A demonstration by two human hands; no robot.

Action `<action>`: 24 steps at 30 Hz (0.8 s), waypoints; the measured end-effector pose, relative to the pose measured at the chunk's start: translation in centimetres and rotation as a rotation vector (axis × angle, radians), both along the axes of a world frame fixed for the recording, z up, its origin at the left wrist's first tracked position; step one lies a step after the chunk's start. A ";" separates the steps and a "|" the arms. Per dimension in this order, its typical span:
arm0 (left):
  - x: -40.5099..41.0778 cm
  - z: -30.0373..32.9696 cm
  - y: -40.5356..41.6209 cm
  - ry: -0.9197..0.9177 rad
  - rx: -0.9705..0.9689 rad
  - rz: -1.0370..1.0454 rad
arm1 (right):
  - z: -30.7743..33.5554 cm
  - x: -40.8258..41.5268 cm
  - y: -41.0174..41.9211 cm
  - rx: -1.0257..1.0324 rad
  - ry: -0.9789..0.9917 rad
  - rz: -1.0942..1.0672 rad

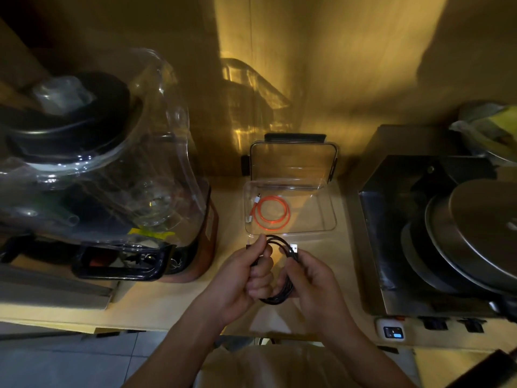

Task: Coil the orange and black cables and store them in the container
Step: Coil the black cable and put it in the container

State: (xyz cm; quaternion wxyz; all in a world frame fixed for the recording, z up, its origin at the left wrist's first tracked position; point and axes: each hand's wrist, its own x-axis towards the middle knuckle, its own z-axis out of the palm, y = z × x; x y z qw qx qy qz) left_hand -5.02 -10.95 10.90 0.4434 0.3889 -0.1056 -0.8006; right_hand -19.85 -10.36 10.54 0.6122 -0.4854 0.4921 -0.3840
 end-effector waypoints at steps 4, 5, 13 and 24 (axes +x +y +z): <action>-0.3 0.3 0.3 -0.179 -0.008 -0.046 | -0.2 0.5 -0.4 0.076 0.023 0.032; -0.3 0.3 0.3 -0.199 -0.001 -0.058 | -0.1 0.6 -0.5 0.122 -0.006 0.033; 2.2 0.1 0.1 0.028 0.151 -0.070 | 0.6 2.2 -0.5 0.606 -0.555 -0.059; 5.8 0.0 0.7 0.100 0.125 0.012 | 2.9 5.4 0.2 0.690 -0.724 -0.238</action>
